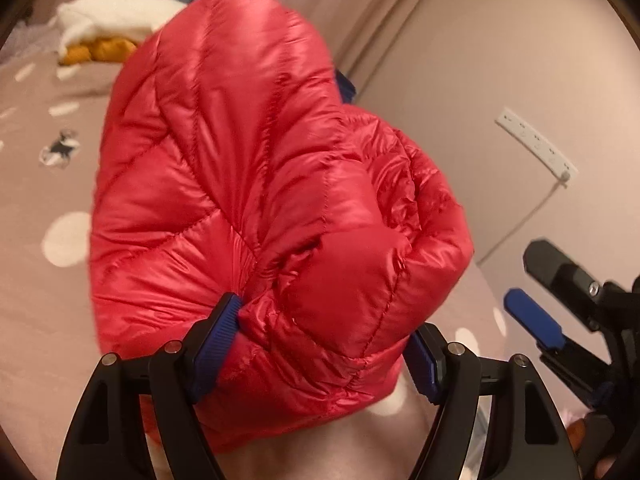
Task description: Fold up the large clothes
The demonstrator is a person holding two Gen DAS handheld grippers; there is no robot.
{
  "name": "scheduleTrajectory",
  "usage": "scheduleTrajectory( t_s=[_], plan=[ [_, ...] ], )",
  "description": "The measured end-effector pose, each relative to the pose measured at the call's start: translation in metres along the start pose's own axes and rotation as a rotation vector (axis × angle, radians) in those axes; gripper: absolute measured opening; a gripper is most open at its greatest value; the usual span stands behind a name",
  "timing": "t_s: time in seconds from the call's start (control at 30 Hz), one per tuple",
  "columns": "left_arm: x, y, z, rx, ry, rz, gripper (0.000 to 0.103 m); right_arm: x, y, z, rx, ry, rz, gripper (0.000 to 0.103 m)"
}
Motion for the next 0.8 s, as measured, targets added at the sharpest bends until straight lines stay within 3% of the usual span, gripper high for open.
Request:
scheduleTrajectory(
  t_s=[0.13, 0.27, 0.5, 0.57, 0.6, 0.63, 0.7, 0.8],
  plan=[
    [0.006, -0.016, -0.012, -0.03, -0.076, 0.044, 0.075, 0.0, -0.01, -0.006, -0.024, -0.048, 0.032, 0.069],
    [0.006, -0.014, -0.008, -0.009, -0.049, 0.03, 0.075, 0.003, -0.024, -0.006, -0.052, -0.079, 0.073, 0.069],
    [0.003, -0.009, 0.007, 0.039, -0.038, 0.037, 0.075, 0.012, -0.05, 0.012, -0.065, -0.028, 0.14, 0.067],
    [0.007, -0.002, 0.008, 0.044, -0.035, 0.041, 0.075, 0.016, -0.056, 0.012, -0.042, -0.005, 0.156, 0.059],
    [0.008, -0.001, 0.008, 0.044, -0.04, 0.044, 0.075, 0.016, -0.058, 0.011, -0.041, -0.003, 0.157, 0.046],
    [0.008, -0.001, 0.008, 0.042, -0.046, 0.045, 0.075, 0.017, -0.06, 0.01, -0.048, -0.007, 0.16, 0.026],
    [0.009, 0.01, 0.011, 0.042, -0.044, 0.042, 0.075, 0.02, -0.062, 0.008, -0.048, -0.007, 0.166, 0.011],
    [0.011, 0.027, 0.021, 0.062, -0.002, 0.048, 0.075, 0.023, -0.065, 0.005, 0.017, 0.05, 0.152, 0.009]
  ],
)
Point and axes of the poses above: each gripper's, at about its wrist camera, not at the fingertips, and y roughly against the way its jaws point, z to its left, x to its underside, the point moved 8 cm from there along -y, roughly the way its jaws point, and after that the axes turned 2 degrees about -y, right-handed, at the moved point
